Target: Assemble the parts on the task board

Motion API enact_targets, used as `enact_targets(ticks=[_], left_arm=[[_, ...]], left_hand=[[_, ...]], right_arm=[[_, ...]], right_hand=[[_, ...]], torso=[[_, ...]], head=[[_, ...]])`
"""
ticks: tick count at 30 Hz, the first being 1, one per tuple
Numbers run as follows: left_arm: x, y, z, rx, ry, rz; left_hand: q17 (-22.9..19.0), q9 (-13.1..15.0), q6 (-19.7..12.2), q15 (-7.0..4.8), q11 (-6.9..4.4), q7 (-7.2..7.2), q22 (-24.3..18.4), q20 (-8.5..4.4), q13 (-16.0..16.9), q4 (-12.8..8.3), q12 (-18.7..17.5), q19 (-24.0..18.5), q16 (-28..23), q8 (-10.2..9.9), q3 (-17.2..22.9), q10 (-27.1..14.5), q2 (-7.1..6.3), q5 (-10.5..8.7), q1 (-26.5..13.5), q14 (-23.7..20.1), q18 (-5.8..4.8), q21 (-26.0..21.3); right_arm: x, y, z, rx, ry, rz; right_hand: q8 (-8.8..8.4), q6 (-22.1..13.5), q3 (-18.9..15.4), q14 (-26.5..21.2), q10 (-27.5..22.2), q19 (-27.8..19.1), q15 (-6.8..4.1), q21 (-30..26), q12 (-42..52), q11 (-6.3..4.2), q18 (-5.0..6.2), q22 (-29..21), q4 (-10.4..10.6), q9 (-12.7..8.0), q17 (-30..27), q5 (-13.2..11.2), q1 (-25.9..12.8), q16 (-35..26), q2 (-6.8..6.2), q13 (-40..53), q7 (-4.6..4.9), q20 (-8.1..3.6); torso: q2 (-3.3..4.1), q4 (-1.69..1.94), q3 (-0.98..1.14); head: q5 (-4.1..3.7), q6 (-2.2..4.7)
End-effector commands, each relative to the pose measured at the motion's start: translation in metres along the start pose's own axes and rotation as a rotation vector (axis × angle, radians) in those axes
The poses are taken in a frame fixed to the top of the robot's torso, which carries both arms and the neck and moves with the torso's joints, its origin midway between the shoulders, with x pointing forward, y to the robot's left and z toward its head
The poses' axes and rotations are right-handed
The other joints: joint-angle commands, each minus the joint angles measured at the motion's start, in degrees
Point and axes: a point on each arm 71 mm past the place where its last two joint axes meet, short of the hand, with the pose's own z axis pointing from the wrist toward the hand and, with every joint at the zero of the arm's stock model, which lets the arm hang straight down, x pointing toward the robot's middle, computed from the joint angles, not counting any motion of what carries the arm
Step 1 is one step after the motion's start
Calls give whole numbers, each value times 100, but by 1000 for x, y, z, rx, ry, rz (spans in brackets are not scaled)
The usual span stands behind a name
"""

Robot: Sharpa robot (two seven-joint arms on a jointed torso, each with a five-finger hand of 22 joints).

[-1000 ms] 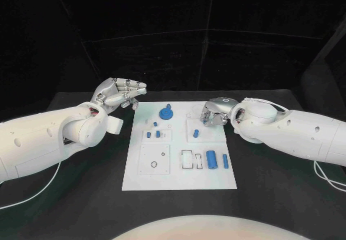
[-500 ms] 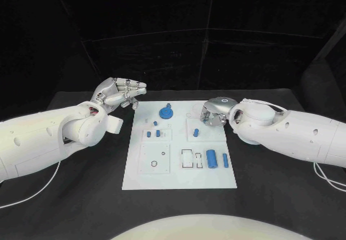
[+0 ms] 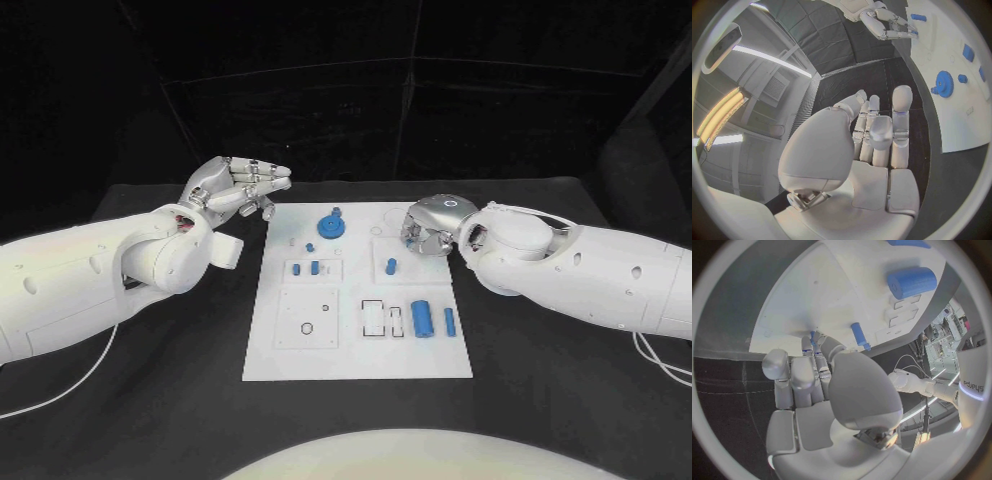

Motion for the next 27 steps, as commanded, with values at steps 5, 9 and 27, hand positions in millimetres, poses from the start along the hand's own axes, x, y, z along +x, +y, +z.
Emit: enact_targets(ticks=[5,9,27], left_arm=[[-1,0,0,0,9,-9],[-1,0,0,-2,9,-9],[-1,0,0,-1,8,-9]], left_hand=[[-5,-5,-31,-8,-13,-11,-9,-6,6,-1,26,-47,-39,32,28,-36,18,7,38,-34,85,-21],[-24,-7,-40,-6,-8,-5,-27,-4,7,-5,27,-55,-49,32,30,-45,16,5,38,-39,89,-49],[-32,-9,-50,-3,-3,0,-38,-3,7,-7,26,-61,-55,31,32,-55,15,5,37,-43,91,-67]], right_arm=[[-6,0,-6,2,-52,5],[-7,-1,-11,4,-59,15],[-46,45,-37,-122,-151,96]], right_hand=[[1,45,66,73,41,42,-24,23,-8,6,-61,19,10,4,11,-51,-68,36,-10,-2,12,12],[1,46,83,74,42,44,-25,25,-8,4,-61,22,10,4,13,-56,-76,41,-23,-1,10,12],[0,49,157,78,43,71,-28,50,-9,2,-68,57,1,4,41,-41,-88,71,-70,-1,8,9]], torso=[[1,4,-1],[1,3,3],[6,10,-4]], head=[[4,5],[10,24],[69,41]])
